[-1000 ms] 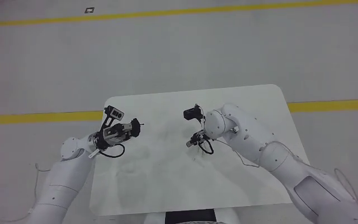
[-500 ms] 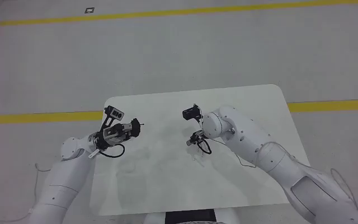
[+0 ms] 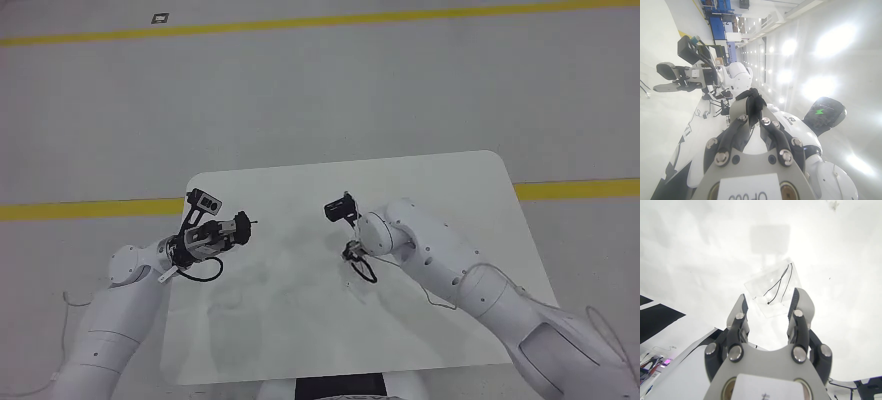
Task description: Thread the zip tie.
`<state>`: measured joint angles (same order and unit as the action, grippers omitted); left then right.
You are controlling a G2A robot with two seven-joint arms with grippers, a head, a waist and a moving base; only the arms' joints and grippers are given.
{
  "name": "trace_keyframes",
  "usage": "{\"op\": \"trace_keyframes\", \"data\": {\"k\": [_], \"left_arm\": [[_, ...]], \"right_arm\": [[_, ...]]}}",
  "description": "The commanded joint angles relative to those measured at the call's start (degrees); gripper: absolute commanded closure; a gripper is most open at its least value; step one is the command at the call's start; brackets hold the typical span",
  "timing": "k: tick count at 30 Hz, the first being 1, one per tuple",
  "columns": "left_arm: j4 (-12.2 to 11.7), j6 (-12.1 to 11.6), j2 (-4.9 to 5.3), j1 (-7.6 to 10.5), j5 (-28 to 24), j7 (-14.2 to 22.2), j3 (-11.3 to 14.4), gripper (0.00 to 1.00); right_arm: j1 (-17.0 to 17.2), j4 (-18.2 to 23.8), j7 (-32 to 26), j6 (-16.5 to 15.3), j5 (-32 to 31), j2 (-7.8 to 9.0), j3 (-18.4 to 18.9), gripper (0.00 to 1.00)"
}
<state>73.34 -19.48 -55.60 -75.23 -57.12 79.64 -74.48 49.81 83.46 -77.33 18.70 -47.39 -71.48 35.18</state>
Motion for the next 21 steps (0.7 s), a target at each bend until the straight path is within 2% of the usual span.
{"op": "trace_keyframes", "data": {"k": [1,3,8,14,21], "left_arm": [[0.0,0.0,0.0,0.0,0.0,0.0,0.0,1.0],[0.0,0.0,0.0,0.0,0.0,0.0,0.0,1.0],[0.0,0.0,0.0,0.0,0.0,0.0,0.0,1.0],[0.0,0.0,0.0,0.0,0.0,0.0,0.0,1.0],[0.0,0.0,0.0,0.0,0.0,0.0,0.0,1.0]], "right_arm": [[0.25,-0.25,-0.19,-0.13,-0.82,-0.09,-0.36,0.8],[0.41,-0.41,-0.21,-0.32,-1.32,-0.24,-0.58,0.85],[0.71,-0.79,-0.02,-0.42,-1.67,-0.61,-0.62,0.87],[1.04,-2.53,0.89,-0.22,-2.06,-1.48,-1.61,0.96],[0.26,-6.17,2.8,0.78,-1.71,-3.27,-2.74,0.92]]}}
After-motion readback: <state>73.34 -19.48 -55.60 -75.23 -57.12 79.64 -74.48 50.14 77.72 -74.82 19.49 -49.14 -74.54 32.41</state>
